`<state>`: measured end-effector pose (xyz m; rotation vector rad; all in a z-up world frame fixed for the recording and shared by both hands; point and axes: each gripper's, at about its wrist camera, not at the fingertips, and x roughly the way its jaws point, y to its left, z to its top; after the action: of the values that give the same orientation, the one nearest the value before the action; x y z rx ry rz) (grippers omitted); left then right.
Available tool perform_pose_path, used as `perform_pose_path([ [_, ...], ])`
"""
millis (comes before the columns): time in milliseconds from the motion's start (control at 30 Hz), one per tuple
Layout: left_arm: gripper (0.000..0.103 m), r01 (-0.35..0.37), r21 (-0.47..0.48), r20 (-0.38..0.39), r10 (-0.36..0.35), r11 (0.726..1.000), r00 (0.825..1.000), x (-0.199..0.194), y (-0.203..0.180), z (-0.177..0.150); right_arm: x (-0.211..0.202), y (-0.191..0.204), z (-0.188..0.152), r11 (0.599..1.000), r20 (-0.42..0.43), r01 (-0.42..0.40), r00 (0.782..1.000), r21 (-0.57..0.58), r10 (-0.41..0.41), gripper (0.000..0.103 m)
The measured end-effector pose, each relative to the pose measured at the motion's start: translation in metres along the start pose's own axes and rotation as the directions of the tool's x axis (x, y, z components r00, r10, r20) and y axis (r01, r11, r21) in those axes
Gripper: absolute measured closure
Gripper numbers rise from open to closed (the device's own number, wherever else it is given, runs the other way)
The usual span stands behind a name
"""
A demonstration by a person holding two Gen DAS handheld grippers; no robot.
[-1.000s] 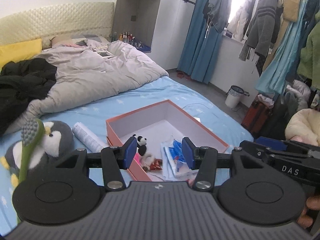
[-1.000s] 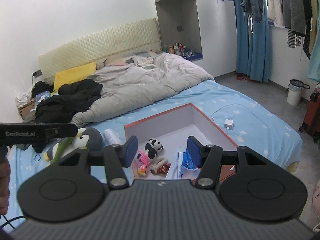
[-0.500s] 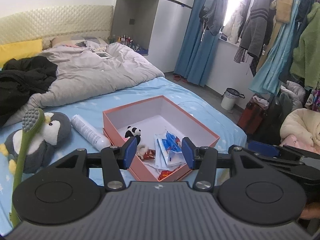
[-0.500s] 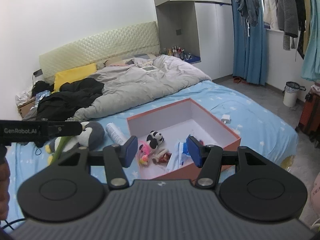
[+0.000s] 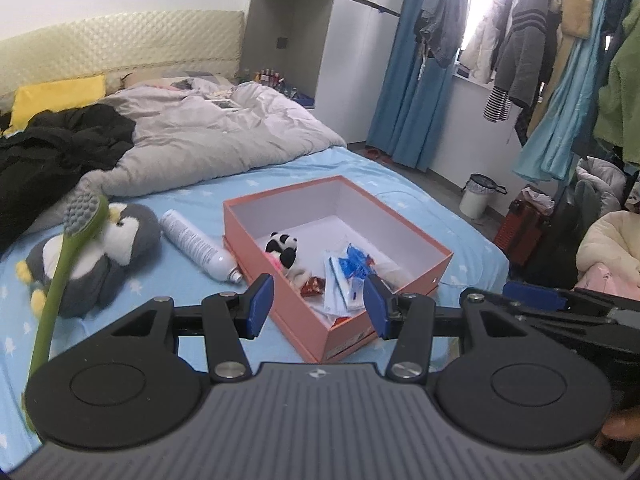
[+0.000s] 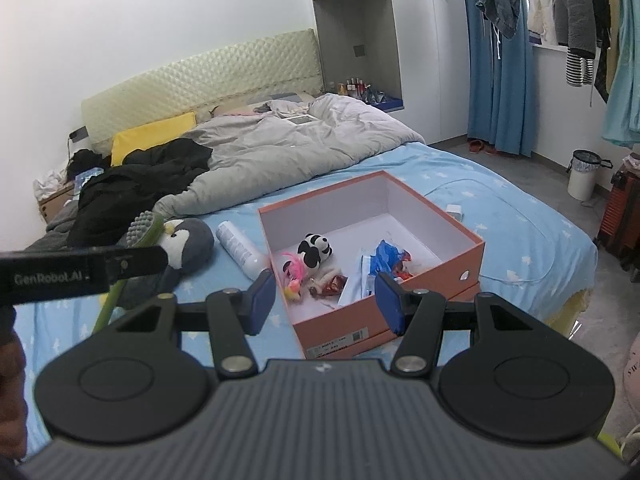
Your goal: Organize soft objects
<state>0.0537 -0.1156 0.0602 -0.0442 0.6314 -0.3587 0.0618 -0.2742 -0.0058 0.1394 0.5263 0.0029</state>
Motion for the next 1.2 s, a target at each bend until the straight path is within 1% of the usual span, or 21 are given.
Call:
perform_pose_path([
  [100,0.047,-0.004,-0.017,-0.008,0.004,1.000,1.000,-0.003,0.002,-0.009,-0.003,-0.001,-0.006,1.000,-0.011,-0.007,1.000,0.015,0.007,0.045],
  [167,0.047,0.007,-0.033,-0.013,-0.007,0.999,1.000,-0.004,0.001,-0.013,-0.004,0.000,-0.009,1.000,-0.027,-0.014,1.000,0.017,0.014,0.045],
  [300,0.047,0.001,-0.030,-0.014,-0.002,1.000,1.000,-0.006,-0.001,-0.018,-0.004,0.002,-0.013,1.000,-0.034,-0.020,0.999,0.006,0.021,0.045],
  [433,0.047,-0.013,-0.033,-0.008,0.013,0.999,1.000,-0.007,0.000,-0.021,-0.003,0.003,-0.013,1.000,-0.030,-0.019,0.999,0.002,0.019,0.045],
  [767,0.046,-0.016,-0.052,-0.017,0.016,0.998,1.000,-0.008,0.006,-0.025,-0.006,0.004,-0.009,1.000,-0.017,-0.001,1.000,-0.016,0.000,0.045],
  [800,0.044,-0.017,-0.050,-0.016,0.016,0.999,1.000,-0.008,0.006,-0.025,-0.006,0.003,-0.009,1.000,-0.017,0.002,1.000,-0.018,-0.002,0.045],
  [833,0.039,-0.016,-0.049,-0.015,0.015,0.999,1.000,-0.008,0.006,-0.025,-0.006,0.003,-0.009,1.000,-0.017,0.005,1.000,-0.019,-0.005,0.045],
  [867,0.037,-0.015,-0.049,-0.014,0.014,0.999,1.000,-0.008,0.007,-0.025,-0.005,0.002,-0.008,1.000,-0.017,0.011,1.000,-0.020,-0.012,0.039],
  [900,0.030,-0.017,-0.049,-0.013,0.016,0.999,1.000,-0.009,0.006,-0.024,-0.005,0.002,-0.008,1.000,-0.018,0.017,1.000,-0.020,-0.017,0.023],
  [933,0.024,-0.024,-0.052,-0.014,0.024,0.998,1.000,-0.008,0.006,-0.024,-0.004,0.000,-0.008,1.000,-0.016,0.019,1.000,-0.014,-0.019,0.016],
  [967,0.021,-0.031,-0.052,-0.016,0.030,0.998,0.999,-0.008,0.007,-0.024,-0.004,-0.001,-0.008,1.000,-0.011,0.022,1.000,-0.008,-0.022,0.015],
  [1033,0.012,-0.040,-0.048,-0.022,0.039,0.998,0.999,-0.008,0.006,-0.024,-0.002,-0.003,-0.007,0.999,-0.016,0.047,0.999,-0.009,-0.047,0.015],
  [1100,0.007,-0.045,-0.056,-0.021,0.044,0.997,0.999,-0.008,0.006,-0.024,0.000,-0.005,-0.008,0.999,-0.025,0.052,0.998,-0.004,-0.052,0.015],
  [1200,0.003,-0.047,-0.060,-0.023,0.046,0.997,0.999,-0.008,0.007,-0.024,0.002,-0.006,-0.008,0.999,-0.031,0.041,0.999,-0.007,-0.041,0.015],
])
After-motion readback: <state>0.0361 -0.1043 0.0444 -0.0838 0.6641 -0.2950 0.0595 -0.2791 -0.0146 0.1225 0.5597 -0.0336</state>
